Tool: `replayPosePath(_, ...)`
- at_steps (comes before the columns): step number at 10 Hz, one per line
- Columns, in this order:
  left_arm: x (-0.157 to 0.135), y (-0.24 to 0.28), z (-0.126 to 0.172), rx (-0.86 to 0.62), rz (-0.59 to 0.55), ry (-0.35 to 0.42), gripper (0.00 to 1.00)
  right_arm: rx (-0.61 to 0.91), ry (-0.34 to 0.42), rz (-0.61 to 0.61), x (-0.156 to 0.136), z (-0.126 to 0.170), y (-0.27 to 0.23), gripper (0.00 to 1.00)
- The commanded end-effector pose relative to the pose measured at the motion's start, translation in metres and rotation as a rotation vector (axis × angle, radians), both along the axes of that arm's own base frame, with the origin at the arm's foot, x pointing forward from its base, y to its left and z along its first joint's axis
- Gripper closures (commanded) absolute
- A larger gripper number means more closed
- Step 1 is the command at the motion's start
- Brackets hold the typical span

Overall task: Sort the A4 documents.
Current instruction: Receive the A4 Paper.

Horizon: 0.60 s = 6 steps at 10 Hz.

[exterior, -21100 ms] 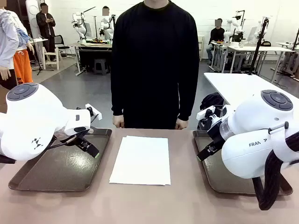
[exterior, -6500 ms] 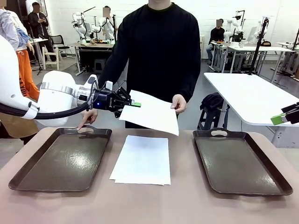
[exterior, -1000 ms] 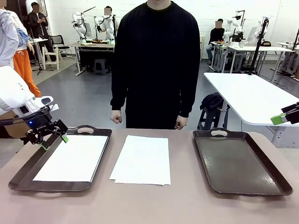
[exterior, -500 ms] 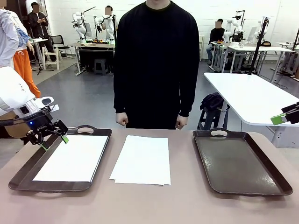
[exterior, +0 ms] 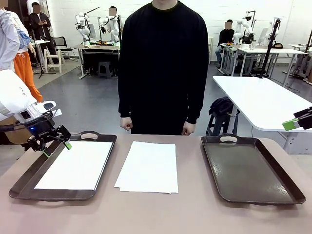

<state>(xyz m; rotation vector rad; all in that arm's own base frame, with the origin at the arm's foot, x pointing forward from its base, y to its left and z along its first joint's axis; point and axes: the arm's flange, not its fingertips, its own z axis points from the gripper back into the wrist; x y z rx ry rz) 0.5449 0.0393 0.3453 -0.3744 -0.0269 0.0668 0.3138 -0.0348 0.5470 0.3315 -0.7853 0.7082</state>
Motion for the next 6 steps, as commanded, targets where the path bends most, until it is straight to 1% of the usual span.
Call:
replayPosePath(1, 0.0, 0.0, 0.0, 0.0, 0.0, 0.0, 0.0, 0.004, 0.003, 0.007, 0.001, -0.001, 0.001, 0.0)
replayPosePath(2, -0.004, -0.018, 0.029, 0.134, -0.036, -0.128, 0.0, 0.004, 0.003, 0.007, 0.001, -0.001, 0.001, 0.0)
replayPosePath(3, -0.012, -0.027, 0.053, 0.157, -0.096, -0.222, 0.0, 0.004, 0.003, 0.007, 0.001, -0.001, 0.001, 0.0)
replayPosePath(5, -0.037, -0.019, 0.113, 0.033, -0.191, -0.433, 0.0, 0.004, 0.003, 0.007, 0.001, -0.001, 0.001, 0.0)
replayPosePath(6, -0.05, -0.013, 0.133, -0.023, -0.275, -0.5, 0.0, 0.004, 0.003, 0.007, 0.001, -0.001, 0.001, 0.0)
